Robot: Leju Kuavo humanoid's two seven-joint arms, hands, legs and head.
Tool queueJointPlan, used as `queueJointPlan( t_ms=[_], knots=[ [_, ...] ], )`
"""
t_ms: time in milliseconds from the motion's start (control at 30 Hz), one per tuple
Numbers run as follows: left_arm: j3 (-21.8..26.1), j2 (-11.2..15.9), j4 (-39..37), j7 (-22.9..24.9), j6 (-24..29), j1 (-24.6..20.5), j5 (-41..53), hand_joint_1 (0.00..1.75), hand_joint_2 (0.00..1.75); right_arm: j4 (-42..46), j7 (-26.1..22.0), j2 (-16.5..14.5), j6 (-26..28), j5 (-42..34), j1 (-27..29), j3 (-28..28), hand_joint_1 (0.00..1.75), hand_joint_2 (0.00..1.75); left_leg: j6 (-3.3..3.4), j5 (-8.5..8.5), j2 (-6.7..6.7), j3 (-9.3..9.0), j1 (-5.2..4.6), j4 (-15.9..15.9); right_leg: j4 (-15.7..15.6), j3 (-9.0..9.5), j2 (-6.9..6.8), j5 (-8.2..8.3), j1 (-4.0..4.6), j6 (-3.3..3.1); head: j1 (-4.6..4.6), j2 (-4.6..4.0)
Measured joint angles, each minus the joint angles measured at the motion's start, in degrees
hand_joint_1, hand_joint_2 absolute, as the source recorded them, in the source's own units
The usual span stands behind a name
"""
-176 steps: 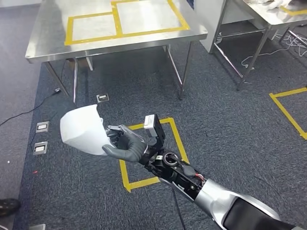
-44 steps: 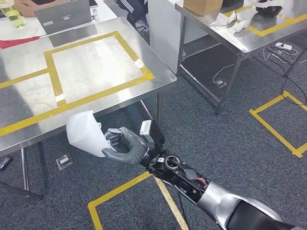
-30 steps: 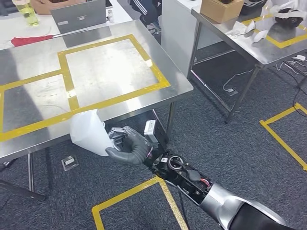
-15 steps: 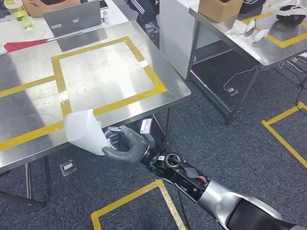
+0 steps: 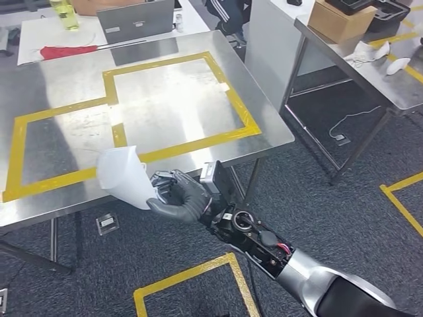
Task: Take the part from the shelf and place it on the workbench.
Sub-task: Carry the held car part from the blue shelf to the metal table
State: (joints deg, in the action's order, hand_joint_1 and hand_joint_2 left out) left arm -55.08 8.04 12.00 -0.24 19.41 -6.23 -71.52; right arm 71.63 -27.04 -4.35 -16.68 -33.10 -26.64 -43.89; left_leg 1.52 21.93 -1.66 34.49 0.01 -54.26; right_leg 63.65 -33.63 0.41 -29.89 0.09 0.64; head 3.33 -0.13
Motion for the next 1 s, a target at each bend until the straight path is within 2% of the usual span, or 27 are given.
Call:
queueJointPlan(
  t_ms=[33,67,100,167,233,267,333,367,400,433,467,533,567,600,667,733,767,800,867,900,933,967,1000],
  knots=[
    [0.0,-0.1,0.0,0.0,0.0,0.0,0.0,0.00,1.75,0.0,0.0,0.0,0.0,0.0,-0.2,0.0,1.75,1.75,-0.13,0.09,-0.34,-0.12,-0.14,-0.1,-4.2,1.67,0.42,2.07,0.04,-0.32,0.08,0.00],
    [0.0,-0.1,0.0,0.0,0.0,0.0,0.0,0.00,1.75,0.0,0.1,0.0,0.0,0.0,-0.3,0.0,1.75,1.75,-0.29,0.12,-0.59,-0.15,-0.22,-0.1,-7.1,2.77,0.77,3.27,0.08,-0.54,0.10,0.00],
    [0.0,-0.2,0.0,0.0,0.0,0.0,0.0,0.00,1.75,0.0,0.1,0.0,0.0,0.0,-0.5,0.0,1.75,1.75,-0.51,0.11,-0.78,-0.11,-0.26,-0.2,-8.4,3.21,0.99,3.64,0.12,-0.67,0.02,0.00],
    [0.0,-0.1,0.0,0.0,0.0,0.1,0.0,0.00,1.75,0.0,0.1,0.0,0.0,0.0,-0.6,0.0,1.75,1.75,-1.10,-0.02,-1.01,-0.08,-0.26,0.0,-8.9,3.34,0.70,3.89,0.05,-0.95,-0.13,0.00],
    [0.0,-0.1,0.0,0.0,0.0,0.2,0.0,0.00,1.75,0.1,0.1,0.0,0.0,0.0,-0.7,-0.1,1.75,1.75,-1.76,1.06,-0.53,0.52,-0.23,-1.4,-9.4,3.55,0.25,4.41,-0.25,-1.45,-0.43,0.00],
    [0.0,0.0,0.0,0.0,0.0,0.2,-0.1,0.00,1.75,0.1,0.1,0.0,-0.1,0.0,-0.8,-0.1,1.75,1.75,-2.13,2.56,-0.08,1.56,-0.16,-3.8,-9.7,3.62,-0.01,4.64,-0.44,-1.63,-0.77,0.00],
    [0.0,0.0,0.0,0.0,0.0,0.1,-0.1,0.00,1.75,0.1,0.1,0.0,-0.1,-0.1,-0.9,-0.2,1.75,1.75,-2.86,6.62,0.79,5.13,0.20,-11.7,-9.8,3.53,-0.48,4.73,-0.50,-1.79,-1.46,0.00],
    [0.0,0.0,0.0,0.0,0.0,0.1,-0.1,0.00,1.75,0.0,0.0,0.0,-0.2,-0.1,-0.9,-0.2,1.75,1.75,-3.15,7.98,0.98,6.80,0.40,-15.3,-9.8,3.49,-0.72,4.72,-0.51,-1.77,-1.64,0.00],
    [0.0,0.0,0.0,0.0,0.0,0.2,-0.1,0.00,1.75,0.0,0.0,0.0,-0.2,-0.1,-0.9,-0.3,1.75,1.75,-3.37,8.36,1.12,7.68,0.57,-17.2,-9.8,3.49,-0.96,4.69,-0.51,-1.74,-1.71,0.00],
    [0.0,0.0,0.0,0.0,0.1,0.2,-0.1,0.00,1.75,-0.1,0.0,0.0,-0.2,-0.1,-0.9,-0.4,1.75,1.75,-3.50,7.62,1.24,7.38,0.72,-16.7,-9.8,3.52,-1.19,4.64,-0.53,-1.67,-1.78,0.00],
    [0.0,0.0,0.0,0.0,0.1,0.2,-0.1,0.00,1.75,-0.1,0.0,0.0,-0.3,-0.1,-1.0,-0.4,1.75,1.75,-3.54,5.95,1.42,5.84,0.85,-13.8,-9.8,3.61,-1.41,4.56,-0.55,-1.55,-1.82,0.00],
    [0.0,0.0,0.0,0.0,0.1,0.1,-0.1,0.00,1.75,-0.1,0.0,0.0,-0.3,-0.1,-1.2,-0.5,1.75,1.75,-3.36,2.39,2.40,1.19,0.83,-4.9,-9.7,3.83,-1.78,4.26,-0.42,-1.11,-1.92,0.00],
    [0.0,0.0,0.0,0.0,0.1,0.1,-0.1,0.00,1.75,-0.1,0.0,0.0,-0.3,-0.1,-1.4,-0.6,1.75,1.75,-3.04,1.37,2.71,-0.43,0.71,-1.7,-9.7,3.89,-1.92,4.12,-0.30,-0.85,-1.86,0.00],
    [0.0,0.0,0.0,0.0,0.1,0.1,-0.1,0.00,1.75,-0.1,0.0,0.0,-0.2,-0.1,-1.6,-0.6,1.75,1.75,-2.66,1.04,2.87,-1.24,0.54,0.0,-9.6,3.93,-2.04,3.97,-0.16,-0.58,-1.74,0.00],
    [0.0,0.0,0.0,0.0,0.1,0.1,-0.1,0.00,1.75,-0.1,0.0,0.0,-0.2,-0.1,-1.8,-0.7,1.75,1.75,-1.82,1.19,2.30,-1.26,0.38,0.3,-9.7,4.06,-2.35,3.73,-0.08,-0.04,-1.45,0.00],
    [0.0,0.0,0.0,0.0,0.1,0.1,0.0,0.00,1.75,-0.1,0.1,0.0,0.0,-0.1,-1.9,-0.8,1.75,1.75,-1.14,1.23,1.89,-1.40,0.53,0.5,-8.4,3.82,-2.09,2.62,-0.29,0.60,-1.33,0.00],
    [0.0,-0.1,0.0,-0.1,0.1,0.1,0.0,0.00,1.75,-0.1,0.1,0.0,0.0,0.0,-2.0,-0.9,1.75,1.75,-0.80,1.21,1.73,-1.48,0.63,0.6,-6.2,2.87,-1.71,1.20,-0.38,0.85,-1.14,0.00],
    [0.0,-0.1,0.0,-0.1,0.1,0.1,0.0,0.00,1.75,-0.1,0.2,0.0,0.1,0.1,-2.1,-0.9,1.75,1.75,-0.54,1.24,1.56,-1.53,0.66,0.6,-2.5,1.24,-1.26,-0.72,-0.47,1.02,-0.87,0.00],
    [0.0,0.0,0.0,-0.1,0.0,0.0,0.1,0.00,1.75,-0.1,0.3,0.0,0.2,0.2,-2.1,-0.9,1.75,1.75,-0.25,1.32,1.09,-1.54,0.57,0.6,5.9,-2.92,-0.82,-4.27,-0.48,1.16,-0.35,0.00],
    [0.0,0.0,0.0,-0.1,0.0,0.0,0.1,0.00,1.75,-0.1,0.4,0.0,0.3,0.3,-2.1,-0.9,1.75,1.75,-0.22,1.35,0.76,-1.58,0.53,0.6,8.4,-4.30,-0.75,-4.74,-0.49,1.17,-0.21,0.00],
    [0.0,0.0,0.0,-0.1,0.0,0.0,0.1,0.00,1.75,-0.2,0.4,0.0,0.3,0.4,-2.0,-0.9,1.75,1.75,-0.22,1.40,0.39,-1.66,0.52,0.5,8.4,-4.58,-0.71,-3.91,-0.49,1.11,-0.13,0.00],
    [0.0,-0.1,0.0,-0.1,0.0,0.0,0.1,0.00,1.75,-0.2,0.5,0.0,0.3,0.5,-2.0,-0.9,1.75,1.75,-0.28,1.46,-0.04,-1.80,0.51,0.5,6.1,-3.75,-0.63,-2.01,-0.49,0.97,-0.03,0.00],
    [0.0,-0.1,0.0,-0.1,0.0,0.0,0.1,0.00,1.75,-0.2,0.5,0.0,0.3,0.6,-2.0,-0.9,1.75,1.75,-0.39,1.55,-0.48,-1.98,0.51,0.5,2.0,-2.02,-0.33,0.58,-0.50,0.75,0.10,0.00]
  ],
)
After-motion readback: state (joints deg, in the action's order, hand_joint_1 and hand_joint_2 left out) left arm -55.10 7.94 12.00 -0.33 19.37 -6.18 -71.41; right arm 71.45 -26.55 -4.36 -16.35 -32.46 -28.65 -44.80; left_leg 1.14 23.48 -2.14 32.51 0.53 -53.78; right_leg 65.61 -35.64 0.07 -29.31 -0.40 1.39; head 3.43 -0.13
